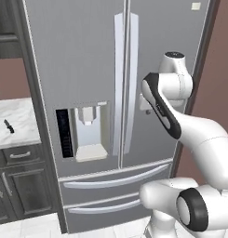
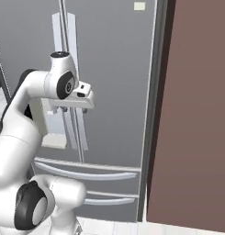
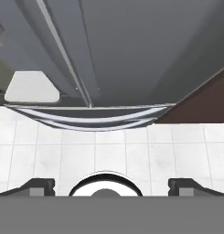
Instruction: Retrieve the butter from the fridge and place it on a plate on the dining table. Then retrieve the butter knife by the fridge and place it near the plate.
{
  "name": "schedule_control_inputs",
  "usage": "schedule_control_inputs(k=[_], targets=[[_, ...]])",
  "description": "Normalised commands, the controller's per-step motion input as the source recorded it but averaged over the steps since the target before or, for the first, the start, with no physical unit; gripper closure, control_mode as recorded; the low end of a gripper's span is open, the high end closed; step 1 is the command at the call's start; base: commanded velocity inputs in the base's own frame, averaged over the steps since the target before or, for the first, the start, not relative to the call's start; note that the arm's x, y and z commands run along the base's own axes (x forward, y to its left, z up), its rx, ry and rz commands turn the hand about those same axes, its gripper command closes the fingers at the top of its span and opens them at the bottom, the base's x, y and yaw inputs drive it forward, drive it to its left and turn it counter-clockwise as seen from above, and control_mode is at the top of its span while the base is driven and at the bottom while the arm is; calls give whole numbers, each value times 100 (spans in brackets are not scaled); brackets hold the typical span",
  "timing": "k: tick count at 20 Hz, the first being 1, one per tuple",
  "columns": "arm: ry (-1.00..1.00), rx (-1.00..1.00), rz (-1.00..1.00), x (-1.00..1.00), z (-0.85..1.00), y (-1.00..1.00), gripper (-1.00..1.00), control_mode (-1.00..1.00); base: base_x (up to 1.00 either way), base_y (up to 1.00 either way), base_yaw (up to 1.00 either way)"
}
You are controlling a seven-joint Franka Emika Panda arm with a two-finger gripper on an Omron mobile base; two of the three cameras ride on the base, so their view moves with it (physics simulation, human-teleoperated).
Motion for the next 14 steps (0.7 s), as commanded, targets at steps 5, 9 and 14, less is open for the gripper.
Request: schedule_control_inputs(k=[5,9,14], targets=[[0,0,0,0,0,0,-100,100,-40,24,0],[0,0,0,0,0,0,-100,100,-29,28,0],[0,0,0,0,0,0,-100,100,-6,46,0]])
